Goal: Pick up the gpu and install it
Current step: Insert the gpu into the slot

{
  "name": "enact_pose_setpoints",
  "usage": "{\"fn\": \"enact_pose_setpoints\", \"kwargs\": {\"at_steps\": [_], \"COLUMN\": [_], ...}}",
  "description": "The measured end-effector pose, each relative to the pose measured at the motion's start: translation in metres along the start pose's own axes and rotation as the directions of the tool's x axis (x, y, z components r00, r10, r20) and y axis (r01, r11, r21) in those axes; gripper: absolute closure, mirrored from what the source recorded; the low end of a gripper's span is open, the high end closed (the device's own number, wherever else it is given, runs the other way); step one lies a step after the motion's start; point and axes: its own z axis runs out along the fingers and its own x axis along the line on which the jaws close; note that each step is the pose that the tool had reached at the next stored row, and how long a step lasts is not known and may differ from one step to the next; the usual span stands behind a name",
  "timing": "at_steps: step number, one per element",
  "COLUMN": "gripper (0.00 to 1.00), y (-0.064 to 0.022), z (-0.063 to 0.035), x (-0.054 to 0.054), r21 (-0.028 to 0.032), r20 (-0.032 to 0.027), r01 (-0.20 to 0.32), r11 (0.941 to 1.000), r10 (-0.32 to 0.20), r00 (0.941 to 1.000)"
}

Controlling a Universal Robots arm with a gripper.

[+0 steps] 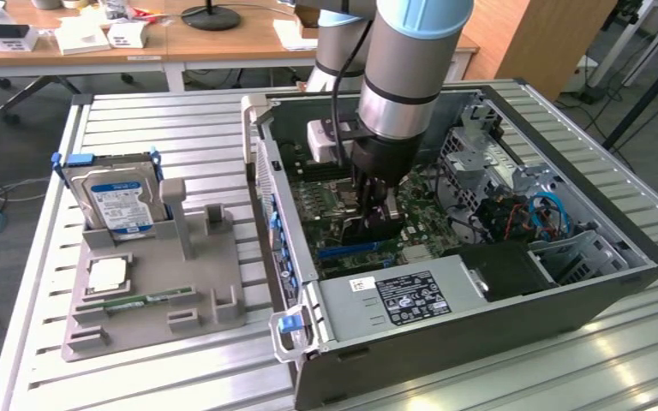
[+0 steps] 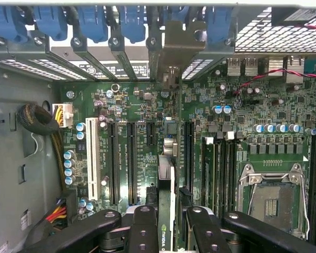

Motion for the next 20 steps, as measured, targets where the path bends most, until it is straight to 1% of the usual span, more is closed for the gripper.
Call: {"fn": "enact_pose_setpoints", "kwargs": {"at_steps": [15,20], "gripper": [0.74,0.74], "y": [0.0,0.0], "z": [0.0005,0.0021], "x": [0.0001,0.0], "r21": [0.0,0.0], "r20": [-0.0002,0.0], "r01": [0.0,0.0], "r11": [1.0,1.0], "r10": [0.0,0.0], "r00": [1.0,1.0]}}
